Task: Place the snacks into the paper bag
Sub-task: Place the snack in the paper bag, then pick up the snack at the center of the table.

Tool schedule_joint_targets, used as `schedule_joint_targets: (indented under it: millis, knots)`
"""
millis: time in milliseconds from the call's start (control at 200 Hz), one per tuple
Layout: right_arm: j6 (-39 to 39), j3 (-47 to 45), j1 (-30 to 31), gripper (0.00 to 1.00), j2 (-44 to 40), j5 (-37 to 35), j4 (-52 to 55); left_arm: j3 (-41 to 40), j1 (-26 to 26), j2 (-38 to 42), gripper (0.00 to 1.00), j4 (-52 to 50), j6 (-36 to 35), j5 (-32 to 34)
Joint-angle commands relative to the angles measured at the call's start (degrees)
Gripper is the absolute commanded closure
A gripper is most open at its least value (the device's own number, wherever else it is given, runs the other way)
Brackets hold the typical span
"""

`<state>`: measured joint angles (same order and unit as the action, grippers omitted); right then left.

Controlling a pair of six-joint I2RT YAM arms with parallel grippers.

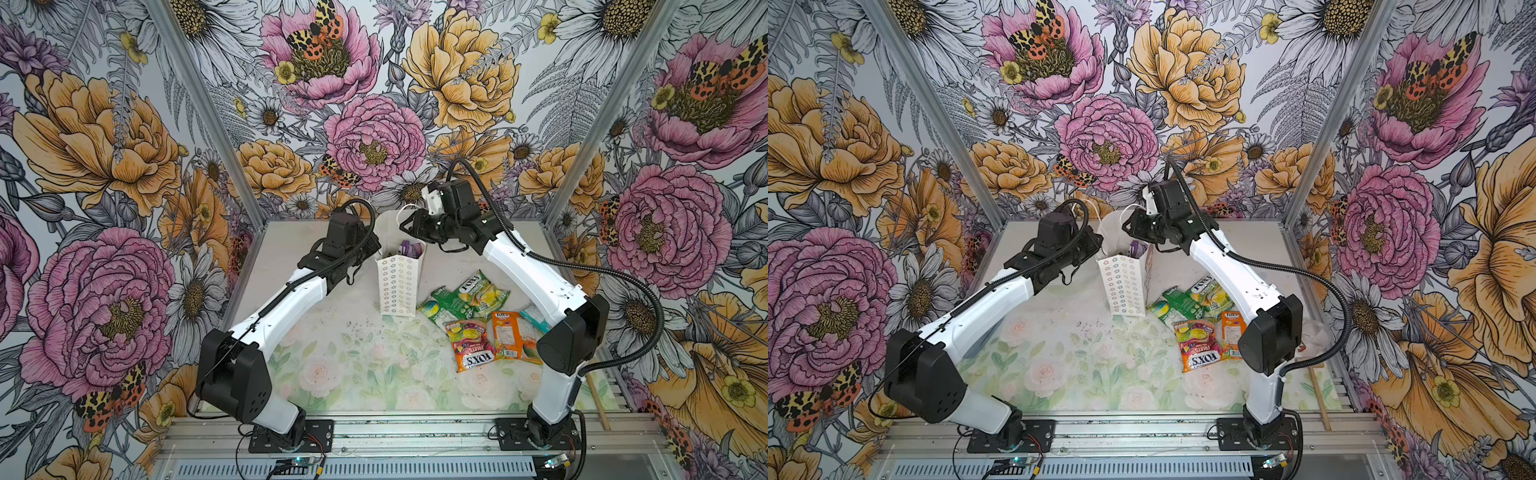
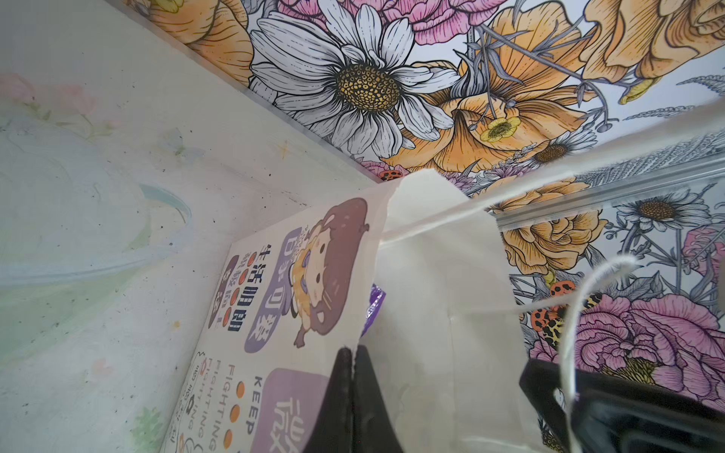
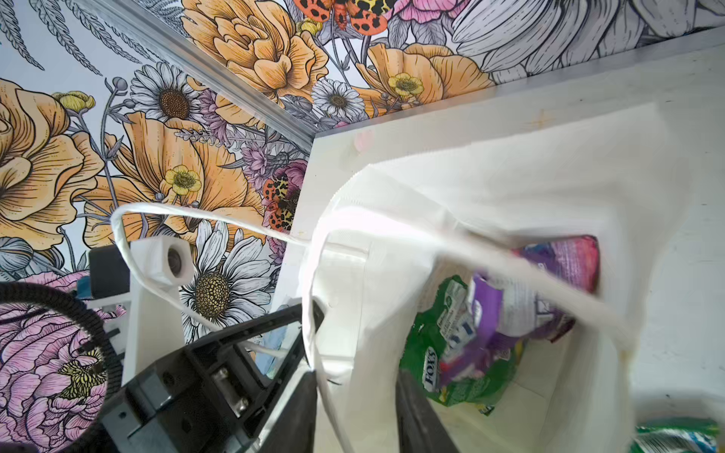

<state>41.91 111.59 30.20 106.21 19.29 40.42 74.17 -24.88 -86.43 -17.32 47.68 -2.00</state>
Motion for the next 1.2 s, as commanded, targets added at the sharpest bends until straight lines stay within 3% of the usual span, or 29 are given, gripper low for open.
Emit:
schedule_joint_targets:
  millis: [0, 295, 425, 636, 916, 1196]
  knots:
    - [-1.1, 2.5, 0.6, 0.64, -0.1, 0.8, -1.2, -0.4, 0.2, 1.1, 1.00, 1.7, 0.4, 0.0]
    - [-3.4, 4.9, 0.1, 0.62, -2.7, 4.3, -0.6, -0.6, 0.4, 1.1, 1.00, 1.9, 0.5, 0.1]
    - [-7.6, 8.5, -0.1, 0.60, -3.8, 3.7, 6.2, -1.0, 0.8, 1.1, 1.00, 1.8, 0.7, 0.0]
    - [-15.5, 10.0, -0.4, 0.46, -8.4, -1.4, 17.1, -1.6, 1.2, 1.6, 1.00, 1.9, 0.8, -0.2]
    - [-21.6, 1.3, -1.4, 0.27, -20.4, -9.6, 25.4, -1.4, 1.2, 1.5, 1.00, 2.1, 1.0, -0.2]
    - [-22.1, -15.7, -2.7, 0.13, -31.0, -16.3, 31.7, -1.0, 1.2, 1.3, 1.00, 2.1, 1.0, -0.4]
